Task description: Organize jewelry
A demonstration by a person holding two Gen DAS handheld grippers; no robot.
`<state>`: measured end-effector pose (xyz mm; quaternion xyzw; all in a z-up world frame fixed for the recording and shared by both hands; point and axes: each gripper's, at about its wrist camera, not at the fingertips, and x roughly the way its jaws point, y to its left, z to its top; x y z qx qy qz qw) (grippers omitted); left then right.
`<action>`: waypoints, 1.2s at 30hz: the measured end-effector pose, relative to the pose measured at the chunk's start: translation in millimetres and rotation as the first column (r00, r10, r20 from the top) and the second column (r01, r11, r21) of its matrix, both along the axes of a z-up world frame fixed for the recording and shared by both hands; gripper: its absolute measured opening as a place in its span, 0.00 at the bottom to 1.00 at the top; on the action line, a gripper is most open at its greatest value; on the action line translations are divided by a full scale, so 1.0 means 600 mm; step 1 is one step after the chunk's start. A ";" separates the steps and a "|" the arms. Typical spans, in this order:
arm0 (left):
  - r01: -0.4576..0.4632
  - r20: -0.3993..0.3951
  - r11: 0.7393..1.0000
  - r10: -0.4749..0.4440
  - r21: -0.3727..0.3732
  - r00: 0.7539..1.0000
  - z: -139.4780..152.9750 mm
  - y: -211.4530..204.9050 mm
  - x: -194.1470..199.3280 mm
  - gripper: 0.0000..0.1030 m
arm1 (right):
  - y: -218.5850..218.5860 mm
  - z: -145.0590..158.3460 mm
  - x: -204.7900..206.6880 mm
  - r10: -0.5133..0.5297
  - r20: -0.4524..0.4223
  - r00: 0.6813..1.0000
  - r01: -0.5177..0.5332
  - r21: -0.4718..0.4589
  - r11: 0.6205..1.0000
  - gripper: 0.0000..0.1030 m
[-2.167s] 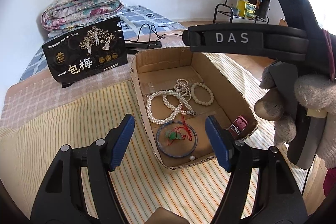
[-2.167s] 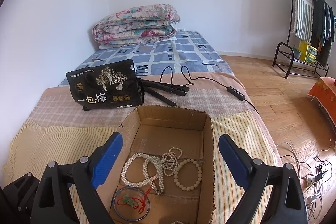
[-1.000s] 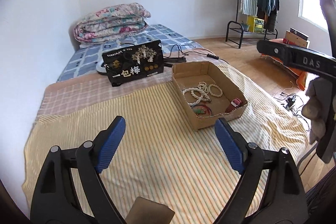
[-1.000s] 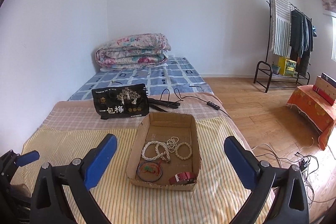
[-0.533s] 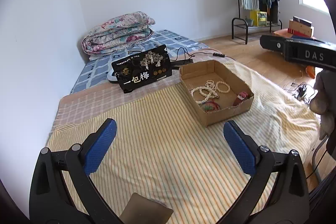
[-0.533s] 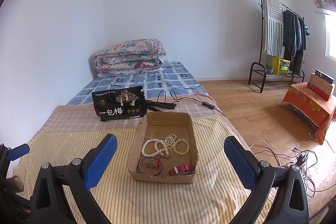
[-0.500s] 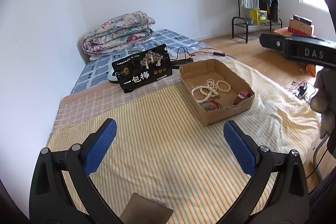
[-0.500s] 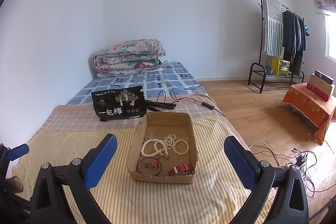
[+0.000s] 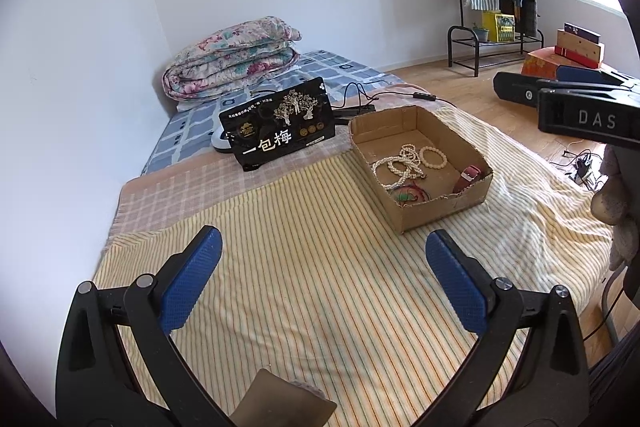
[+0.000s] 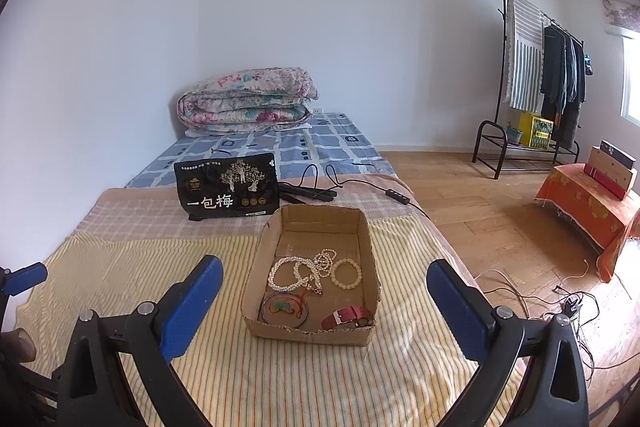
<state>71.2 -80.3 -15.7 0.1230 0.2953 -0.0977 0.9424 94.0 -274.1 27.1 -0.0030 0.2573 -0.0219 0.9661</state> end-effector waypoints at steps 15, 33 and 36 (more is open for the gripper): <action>-0.001 -0.010 1.000 0.001 -0.006 1.000 0.001 0.001 0.001 1.00 | 0.002 -0.005 -0.002 0.003 -0.011 1.000 -0.003 -0.009 1.000 1.00; 0.000 -0.012 1.000 0.000 -0.007 1.000 0.002 0.001 0.001 1.00 | 0.009 -0.008 0.000 0.011 -0.017 1.000 -0.011 -0.019 1.000 1.00; -0.002 -0.011 1.000 0.002 -0.005 1.000 0.002 0.001 0.001 1.00 | 0.008 -0.010 0.000 0.010 -0.019 1.000 -0.011 -0.020 1.000 1.00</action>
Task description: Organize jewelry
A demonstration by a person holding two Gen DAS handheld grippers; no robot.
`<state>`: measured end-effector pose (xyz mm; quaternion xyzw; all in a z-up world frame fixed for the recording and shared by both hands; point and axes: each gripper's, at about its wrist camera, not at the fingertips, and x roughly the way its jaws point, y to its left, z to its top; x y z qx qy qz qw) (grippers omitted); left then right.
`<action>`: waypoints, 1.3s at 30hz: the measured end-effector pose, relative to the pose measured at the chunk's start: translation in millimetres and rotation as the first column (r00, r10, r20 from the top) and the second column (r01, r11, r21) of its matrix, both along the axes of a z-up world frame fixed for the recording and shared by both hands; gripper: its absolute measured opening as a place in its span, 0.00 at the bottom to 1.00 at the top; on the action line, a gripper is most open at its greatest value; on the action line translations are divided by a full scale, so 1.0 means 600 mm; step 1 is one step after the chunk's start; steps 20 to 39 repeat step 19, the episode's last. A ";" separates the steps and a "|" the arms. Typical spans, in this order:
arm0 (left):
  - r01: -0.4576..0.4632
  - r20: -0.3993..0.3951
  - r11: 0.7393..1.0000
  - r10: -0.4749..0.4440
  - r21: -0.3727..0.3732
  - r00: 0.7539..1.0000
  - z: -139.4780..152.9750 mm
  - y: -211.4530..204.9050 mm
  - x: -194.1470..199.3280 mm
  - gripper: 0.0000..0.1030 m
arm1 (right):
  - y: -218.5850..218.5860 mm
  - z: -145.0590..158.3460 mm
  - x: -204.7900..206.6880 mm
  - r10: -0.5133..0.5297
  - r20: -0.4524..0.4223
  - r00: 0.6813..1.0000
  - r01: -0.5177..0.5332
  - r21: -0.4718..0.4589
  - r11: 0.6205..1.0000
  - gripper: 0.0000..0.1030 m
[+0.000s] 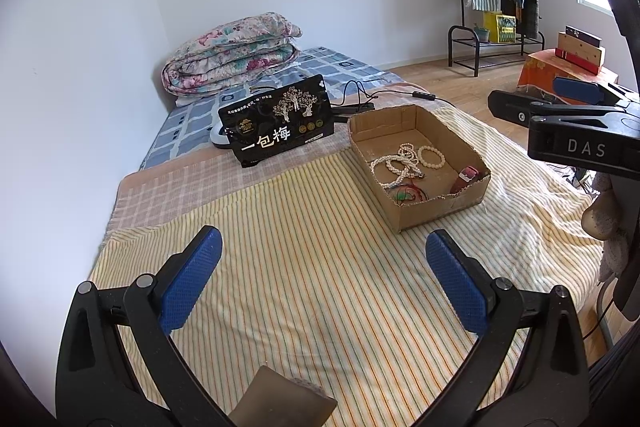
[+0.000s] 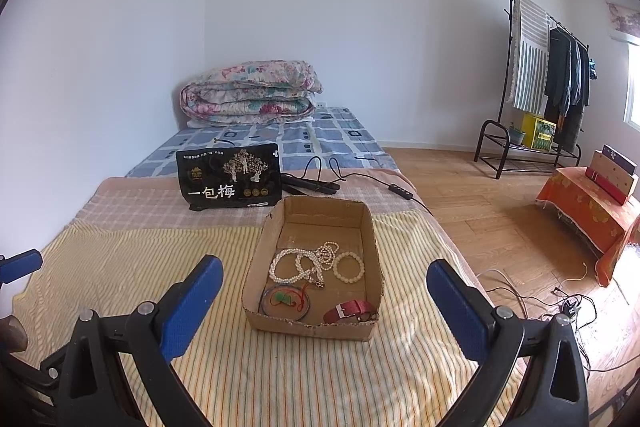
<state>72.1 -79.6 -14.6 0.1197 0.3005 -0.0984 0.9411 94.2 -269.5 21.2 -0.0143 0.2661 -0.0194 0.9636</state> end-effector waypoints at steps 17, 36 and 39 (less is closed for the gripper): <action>-0.020 0.031 1.000 0.019 0.018 0.999 0.000 0.000 -0.005 1.00 | -0.006 -0.012 0.000 0.006 -0.014 1.000 -0.006 -0.008 1.000 1.00; -0.025 0.032 0.999 0.024 0.021 0.999 -0.002 0.001 -0.007 1.00 | -0.008 -0.013 0.001 0.005 -0.016 1.000 -0.005 -0.009 1.000 1.00; -0.025 0.032 0.999 0.024 0.021 0.999 -0.002 0.001 -0.007 1.00 | -0.008 -0.013 0.001 0.005 -0.016 1.000 -0.005 -0.009 1.000 1.00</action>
